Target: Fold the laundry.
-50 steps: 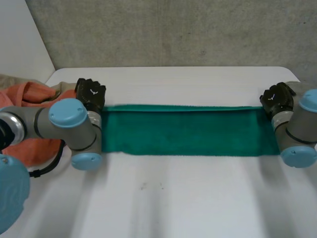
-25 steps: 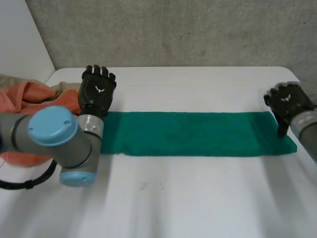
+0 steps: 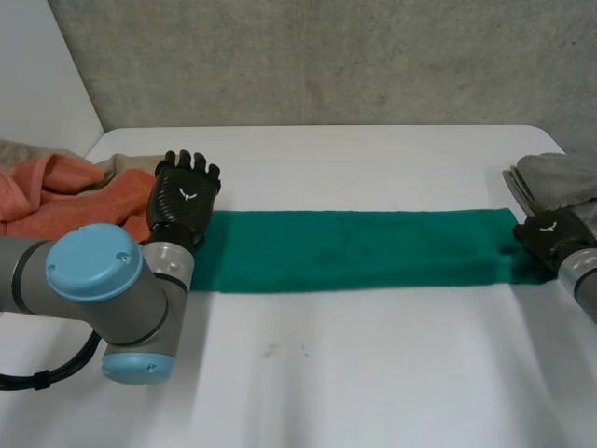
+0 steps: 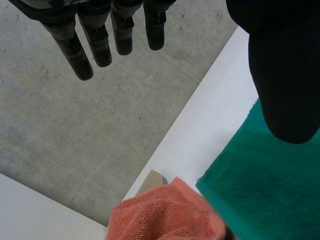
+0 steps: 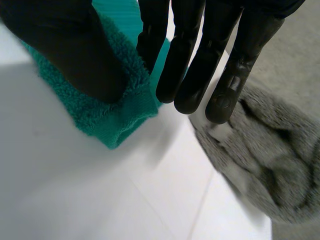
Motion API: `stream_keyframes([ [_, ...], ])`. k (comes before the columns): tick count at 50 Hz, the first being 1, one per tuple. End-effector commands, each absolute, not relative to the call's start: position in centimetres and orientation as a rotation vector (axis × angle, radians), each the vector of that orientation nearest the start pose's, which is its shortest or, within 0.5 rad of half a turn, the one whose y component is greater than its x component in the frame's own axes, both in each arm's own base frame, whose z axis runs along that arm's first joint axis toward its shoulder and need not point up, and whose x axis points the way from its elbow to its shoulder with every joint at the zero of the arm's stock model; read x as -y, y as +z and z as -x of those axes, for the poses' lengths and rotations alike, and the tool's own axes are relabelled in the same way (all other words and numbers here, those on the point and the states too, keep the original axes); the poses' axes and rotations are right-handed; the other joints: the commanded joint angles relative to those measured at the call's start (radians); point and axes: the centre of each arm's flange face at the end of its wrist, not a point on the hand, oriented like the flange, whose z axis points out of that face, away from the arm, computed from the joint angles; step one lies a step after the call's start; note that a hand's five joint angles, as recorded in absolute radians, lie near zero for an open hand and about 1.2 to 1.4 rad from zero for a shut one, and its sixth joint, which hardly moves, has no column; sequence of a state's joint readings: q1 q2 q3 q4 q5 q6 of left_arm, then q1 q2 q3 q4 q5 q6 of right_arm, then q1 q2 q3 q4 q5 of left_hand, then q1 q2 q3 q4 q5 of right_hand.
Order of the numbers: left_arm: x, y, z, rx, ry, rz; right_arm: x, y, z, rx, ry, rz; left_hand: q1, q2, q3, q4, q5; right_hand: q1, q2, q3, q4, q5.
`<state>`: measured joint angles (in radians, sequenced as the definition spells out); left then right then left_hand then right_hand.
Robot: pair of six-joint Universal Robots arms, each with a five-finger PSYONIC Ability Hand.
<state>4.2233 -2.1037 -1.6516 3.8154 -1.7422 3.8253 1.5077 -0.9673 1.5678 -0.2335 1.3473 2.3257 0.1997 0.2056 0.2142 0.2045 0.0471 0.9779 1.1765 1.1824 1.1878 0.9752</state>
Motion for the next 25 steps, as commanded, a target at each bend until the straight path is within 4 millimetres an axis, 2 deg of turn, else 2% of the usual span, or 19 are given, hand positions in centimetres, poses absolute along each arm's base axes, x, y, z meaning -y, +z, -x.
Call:
stream_keyframes([
  [1,29.1,16.0,28.5,-1.756,-2.079,-0.948,38.1,14.1,-9.2,-2.671,-1.991,1.166,-0.025,-0.031,-0.04,-0.03,-0.047,0.418,0.22,0.214,0.209,0.247],
  [3,29.1,16.1,28.5,-1.754,-2.081,-0.947,38.2,14.7,-8.3,-2.692,-2.013,1.162,-0.025,-0.031,-0.04,-0.03,-0.047,0.418,0.22,0.214,0.209,0.247],
  [7,29.0,16.5,28.4,-1.749,-2.086,-0.937,38.8,15.3,-4.7,-2.802,-2.043,1.208,-0.025,-0.031,-0.04,-0.03,-0.047,0.418,0.22,0.214,0.209,0.247],
  [8,29.0,16.6,28.4,-1.745,-2.09,-0.934,39.1,15.5,-3.3,-2.843,-2.05,1.254,-0.025,-0.031,-0.04,-0.03,-0.047,0.418,0.22,0.214,0.209,0.247],
  [9,29.0,16.8,28.4,-1.742,-2.094,-0.933,39.1,15.6,-2.7,-2.862,-2.053,1.283,-0.025,-0.031,-0.04,-0.03,-0.047,0.418,0.22,0.214,0.209,0.247],
  [12,28.8,17.0,28.2,-1.741,-2.094,-0.929,39.4,16.0,-1.6,-2.881,-2.074,1.411,-0.025,-0.031,-0.04,-0.03,-0.047,0.418,0.22,0.214,0.209,0.247],
  [15,28.8,17.6,28.0,-1.734,-2.102,-0.916,39.5,16.4,-2.1,-2.855,-2.093,1.485,-0.025,-0.031,-0.04,-0.03,-0.047,0.418,0.22,0.214,0.209,0.247],
  [19,28.5,18.3,27.8,-1.728,-2.111,-0.907,39.4,19.3,-7.2,-2.606,-2.282,1.576,-0.025,-0.031,-0.04,-0.03,-0.047,0.418,0.22,0.214,0.209,0.247],
  [20,28.4,18.4,27.8,-1.725,-2.114,-0.905,39.1,20.2,-9.4,-2.491,-2.352,1.592,-0.025,-0.031,-0.04,-0.03,-0.047,0.418,0.22,0.214,0.209,0.247],
  [23,28.2,19.0,27.6,-1.715,-2.126,-0.897,38.3,21.1,-13.0,-2.316,-2.428,1.616,-0.025,-0.031,-0.04,-0.03,-0.047,0.418,0.22,0.214,0.209,0.247],
  [24,28.1,19.1,27.6,-1.715,-2.128,-0.893,37.5,21.7,-15.6,-2.186,-2.472,1.648,-0.025,-0.031,-0.04,-0.03,-0.047,0.418,0.22,0.214,0.209,0.247],
  [25,28.0,19.2,27.5,-1.716,-2.131,-0.89,36.9,22.0,-17.0,-2.113,-2.491,1.667,-0.025,-0.031,-0.04,-0.03,-0.047,0.418,0.22,0.214,0.209,0.247],
])
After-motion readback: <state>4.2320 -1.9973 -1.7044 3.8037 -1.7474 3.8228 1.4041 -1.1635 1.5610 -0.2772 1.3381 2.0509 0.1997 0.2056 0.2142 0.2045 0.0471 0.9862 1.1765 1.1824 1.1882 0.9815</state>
